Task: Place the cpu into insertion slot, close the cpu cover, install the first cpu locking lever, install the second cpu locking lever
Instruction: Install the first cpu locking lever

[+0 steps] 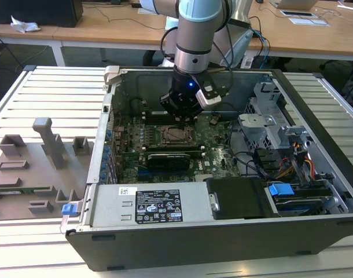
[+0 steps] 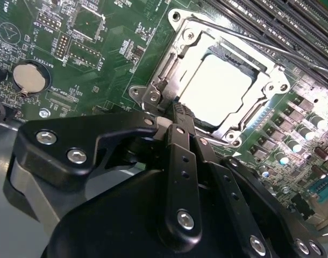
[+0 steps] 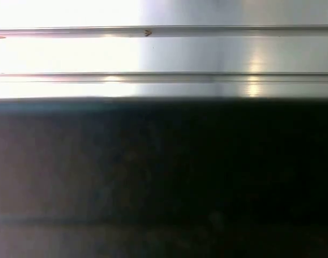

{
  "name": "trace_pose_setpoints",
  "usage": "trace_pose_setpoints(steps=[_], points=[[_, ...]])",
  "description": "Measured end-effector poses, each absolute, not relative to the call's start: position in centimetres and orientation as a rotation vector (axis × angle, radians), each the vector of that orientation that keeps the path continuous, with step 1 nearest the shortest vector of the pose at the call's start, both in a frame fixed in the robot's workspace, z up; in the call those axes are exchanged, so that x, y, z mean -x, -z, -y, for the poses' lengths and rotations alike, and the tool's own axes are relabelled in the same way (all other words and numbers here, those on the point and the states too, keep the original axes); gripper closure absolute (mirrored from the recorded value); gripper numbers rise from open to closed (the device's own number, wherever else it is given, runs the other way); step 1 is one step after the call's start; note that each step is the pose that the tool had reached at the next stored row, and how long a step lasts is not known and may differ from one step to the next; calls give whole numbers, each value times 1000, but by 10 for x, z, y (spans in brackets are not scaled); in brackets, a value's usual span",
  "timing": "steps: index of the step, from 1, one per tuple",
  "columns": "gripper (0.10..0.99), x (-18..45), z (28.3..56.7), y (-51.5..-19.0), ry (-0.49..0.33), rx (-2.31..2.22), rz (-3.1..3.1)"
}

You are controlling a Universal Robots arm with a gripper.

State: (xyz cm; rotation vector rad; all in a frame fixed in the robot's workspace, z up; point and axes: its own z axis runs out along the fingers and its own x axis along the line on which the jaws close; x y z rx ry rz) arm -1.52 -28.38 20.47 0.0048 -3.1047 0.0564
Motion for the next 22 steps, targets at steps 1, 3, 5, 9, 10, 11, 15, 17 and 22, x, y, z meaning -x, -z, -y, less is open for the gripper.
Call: trace_pose_setpoints(steps=[1,3,5,9,10,11,15,17,22], points=[[980,15,284,-205,-57,-5,3105],[980,15,284,-206,-56,-5,3105],[980,15,284,-208,-56,-5,3105],[980,20,284,-209,-55,-5,3106],[980,26,284,-209,-53,-5,3108],[980,30,284,-209,-53,-5,3109],[980,45,284,-209,-51,-5,3115],[980,50,284,-209,-50,-4,3117],[980,54,281,-209,-49,-4,3117]])
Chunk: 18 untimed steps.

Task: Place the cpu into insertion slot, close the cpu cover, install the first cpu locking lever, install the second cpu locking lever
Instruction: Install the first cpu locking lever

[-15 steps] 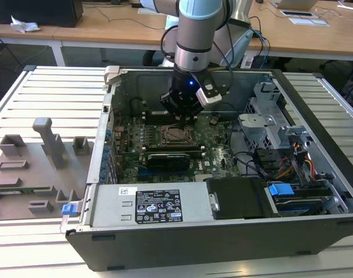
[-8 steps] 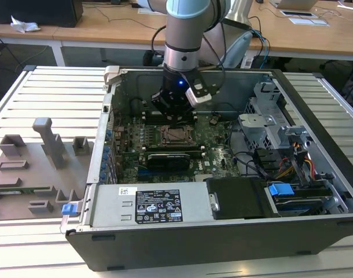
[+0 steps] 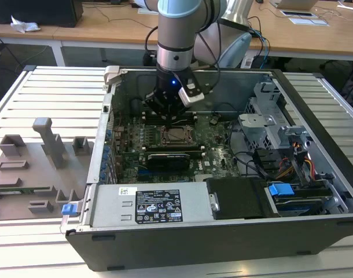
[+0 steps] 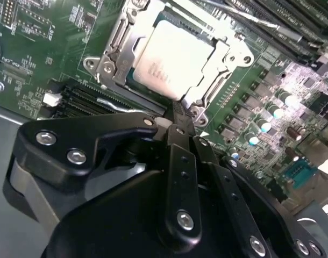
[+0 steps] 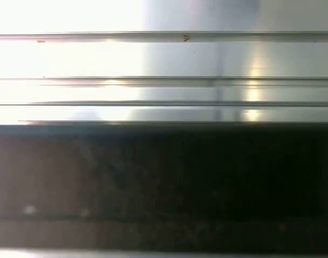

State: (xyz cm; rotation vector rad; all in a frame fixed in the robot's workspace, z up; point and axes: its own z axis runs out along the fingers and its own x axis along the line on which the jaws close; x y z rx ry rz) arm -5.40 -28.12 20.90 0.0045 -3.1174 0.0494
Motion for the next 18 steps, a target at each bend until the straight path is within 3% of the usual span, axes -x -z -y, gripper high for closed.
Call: trace_pose_setpoints(steps=[18], points=[[980,43,274,-209,-49,-5,3111]])
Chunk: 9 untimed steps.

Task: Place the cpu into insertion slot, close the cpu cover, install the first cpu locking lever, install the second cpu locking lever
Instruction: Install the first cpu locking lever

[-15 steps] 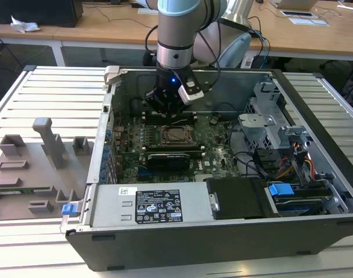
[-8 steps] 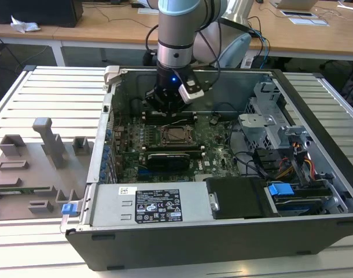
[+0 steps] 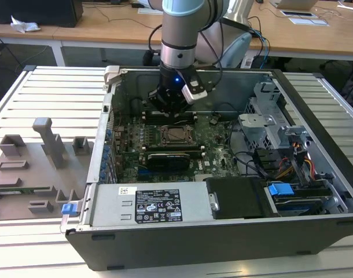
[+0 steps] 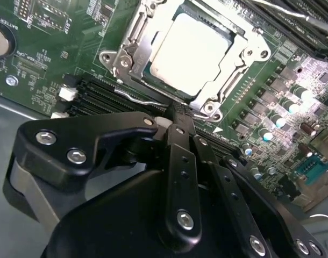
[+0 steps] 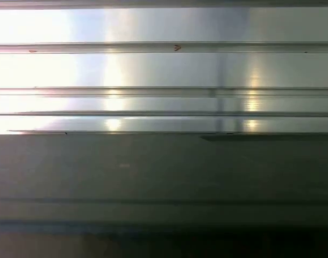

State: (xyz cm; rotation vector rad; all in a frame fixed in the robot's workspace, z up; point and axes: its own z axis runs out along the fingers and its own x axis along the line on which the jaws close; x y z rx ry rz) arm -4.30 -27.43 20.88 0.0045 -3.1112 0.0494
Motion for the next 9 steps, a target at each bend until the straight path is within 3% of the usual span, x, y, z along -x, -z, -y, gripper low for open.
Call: trace_pose_setpoints(steps=[9], points=[[980,17,280,-208,-49,-5,3094]])
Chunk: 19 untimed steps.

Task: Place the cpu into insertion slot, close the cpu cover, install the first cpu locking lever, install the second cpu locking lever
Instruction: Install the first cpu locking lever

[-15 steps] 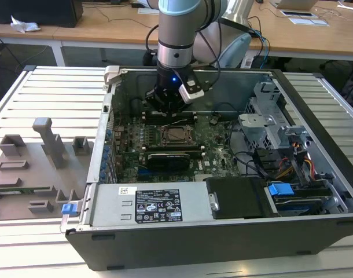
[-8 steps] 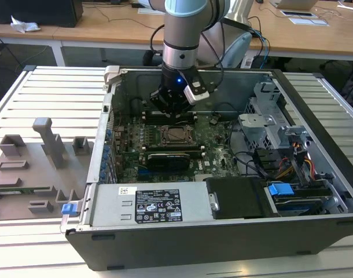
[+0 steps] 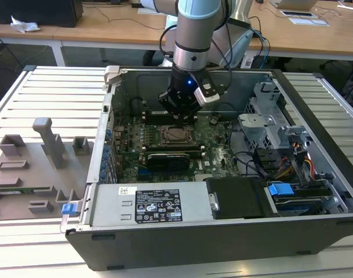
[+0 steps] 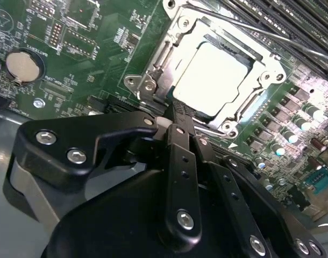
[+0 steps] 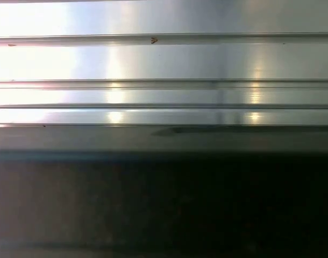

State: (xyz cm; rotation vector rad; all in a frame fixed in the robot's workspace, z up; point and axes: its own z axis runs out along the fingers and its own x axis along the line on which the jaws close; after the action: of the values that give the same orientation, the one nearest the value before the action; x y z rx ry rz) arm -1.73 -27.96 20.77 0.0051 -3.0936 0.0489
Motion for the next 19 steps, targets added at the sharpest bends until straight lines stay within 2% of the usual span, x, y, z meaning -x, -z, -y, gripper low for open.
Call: trace_pose_setpoints(steps=[19], points=[[980,6,275,-208,-46,-5,3091]])
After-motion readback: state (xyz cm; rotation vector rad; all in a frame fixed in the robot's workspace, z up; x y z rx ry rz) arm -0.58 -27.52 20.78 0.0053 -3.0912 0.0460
